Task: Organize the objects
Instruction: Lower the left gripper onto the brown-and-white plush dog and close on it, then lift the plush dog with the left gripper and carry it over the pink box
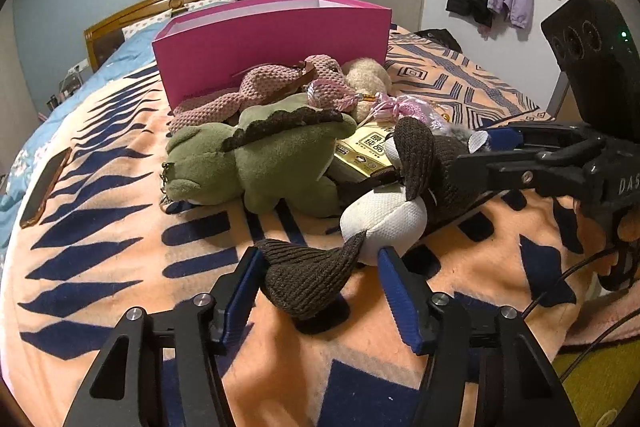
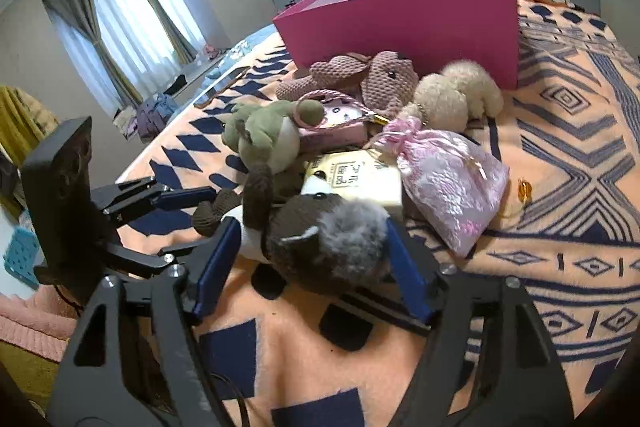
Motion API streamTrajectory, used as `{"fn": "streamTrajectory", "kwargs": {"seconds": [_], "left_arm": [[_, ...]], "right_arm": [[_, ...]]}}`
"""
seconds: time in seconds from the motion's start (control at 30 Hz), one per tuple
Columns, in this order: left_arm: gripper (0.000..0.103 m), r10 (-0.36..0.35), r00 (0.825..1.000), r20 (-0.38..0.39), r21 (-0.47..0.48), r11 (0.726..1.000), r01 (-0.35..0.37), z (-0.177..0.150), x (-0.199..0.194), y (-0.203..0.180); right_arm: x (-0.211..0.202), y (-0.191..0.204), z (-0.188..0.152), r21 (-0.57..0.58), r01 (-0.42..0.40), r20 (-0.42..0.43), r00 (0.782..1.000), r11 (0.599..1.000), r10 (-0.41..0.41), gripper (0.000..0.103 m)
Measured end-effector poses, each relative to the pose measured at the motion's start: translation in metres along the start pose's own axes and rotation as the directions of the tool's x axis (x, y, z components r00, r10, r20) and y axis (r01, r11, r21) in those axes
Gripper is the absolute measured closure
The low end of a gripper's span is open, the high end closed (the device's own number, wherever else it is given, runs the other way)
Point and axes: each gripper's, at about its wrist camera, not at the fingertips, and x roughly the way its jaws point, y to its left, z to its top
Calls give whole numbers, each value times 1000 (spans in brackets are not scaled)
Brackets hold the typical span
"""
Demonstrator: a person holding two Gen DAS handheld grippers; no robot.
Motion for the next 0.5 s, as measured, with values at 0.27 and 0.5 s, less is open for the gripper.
{"fn": "streamTrajectory", "kwargs": {"seconds": [0.27,0.5], "left_arm": [[48,4,1000,8,-1,1000,-4,6,-2,0],[58,33,995,91,37,999,-36,25,-38,-9]], "right_arm": [[3,-14,-1,56,-16,-7,1000,998,17,50],[-35,-10,11,42,-55,66,996,998,52,51]]}}
